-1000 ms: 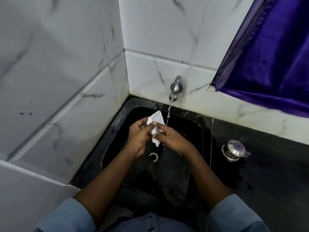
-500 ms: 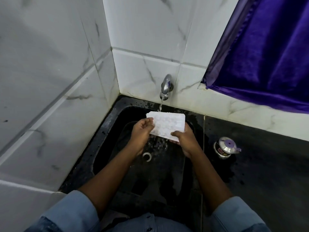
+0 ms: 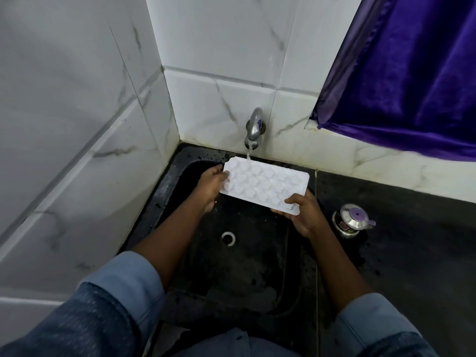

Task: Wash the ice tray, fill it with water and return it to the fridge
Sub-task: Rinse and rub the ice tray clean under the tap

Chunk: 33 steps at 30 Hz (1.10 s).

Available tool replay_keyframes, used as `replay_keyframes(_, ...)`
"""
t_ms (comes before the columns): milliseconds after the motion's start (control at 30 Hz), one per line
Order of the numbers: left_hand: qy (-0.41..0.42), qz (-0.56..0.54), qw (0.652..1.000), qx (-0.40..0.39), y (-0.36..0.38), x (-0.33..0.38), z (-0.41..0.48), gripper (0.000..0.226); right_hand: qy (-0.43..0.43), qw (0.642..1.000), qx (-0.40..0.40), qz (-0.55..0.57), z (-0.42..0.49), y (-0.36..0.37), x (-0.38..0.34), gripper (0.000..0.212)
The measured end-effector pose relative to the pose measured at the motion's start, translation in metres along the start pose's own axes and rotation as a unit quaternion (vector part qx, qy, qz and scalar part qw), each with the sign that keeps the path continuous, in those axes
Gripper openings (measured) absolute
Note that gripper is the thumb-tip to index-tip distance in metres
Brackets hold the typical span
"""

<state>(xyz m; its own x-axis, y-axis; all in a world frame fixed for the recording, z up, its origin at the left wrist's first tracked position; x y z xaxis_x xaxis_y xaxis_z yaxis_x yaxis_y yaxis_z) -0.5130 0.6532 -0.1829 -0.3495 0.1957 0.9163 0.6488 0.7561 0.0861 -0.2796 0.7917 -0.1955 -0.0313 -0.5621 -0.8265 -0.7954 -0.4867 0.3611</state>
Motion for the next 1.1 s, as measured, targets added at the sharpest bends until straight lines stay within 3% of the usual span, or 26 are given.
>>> replay_keyframes(133, -0.017, -0.015, 1.0, 0.009, 0.004, -0.003, 0.006, 0.029, -0.031, 0.998, 0.011, -0.06, 0.006, -0.009, -0.006, 0.059)
replay_keyframes(333, -0.008, -0.012, 1.0, 0.005, 0.021, -0.006, 0.008, 0.031, -0.069, 0.952, 0.188, -0.229, 0.013, -0.037, -0.022, 0.054)
replay_keyframes(500, -0.01, -0.049, 0.999, 0.001, 0.033, -0.005, 0.008, 0.029, -0.102, 0.93, 0.22, -0.277, 0.015, -0.04, -0.028, 0.063)
replay_keyframes(667, -0.021, -0.079, 0.995, 0.065, 0.026, -0.008, 0.009, 0.023, -0.092, 0.916, 0.217, -0.326, 0.02, -0.034, -0.026, 0.07)
replay_keyframes(800, 0.02, -0.068, 0.994, 0.077, 0.024, -0.001, 0.008, 0.011, -0.117, 0.923, 0.213, -0.3, 0.02, -0.024, -0.027, 0.076)
replay_keyframes(1100, 0.06, -0.004, 0.992, 0.108, 0.002, 0.012, 0.008, 0.023, -0.057, 0.959, 0.183, -0.211, 0.025, -0.005, -0.02, 0.056)
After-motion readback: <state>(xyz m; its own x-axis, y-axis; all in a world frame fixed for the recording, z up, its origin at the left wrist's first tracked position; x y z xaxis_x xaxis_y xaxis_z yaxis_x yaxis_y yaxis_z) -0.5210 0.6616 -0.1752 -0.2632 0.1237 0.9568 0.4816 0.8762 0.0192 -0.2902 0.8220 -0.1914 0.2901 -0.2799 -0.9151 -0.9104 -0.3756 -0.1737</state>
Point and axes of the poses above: each hand's wrist, its own z-axis towards the middle knuckle, its own y-axis out of the palm, x = y × z, the point moved 6 cm from there along z, towards the middle knuckle, and after that the axes turned 2 degrees about y, right-handed, at the moved point
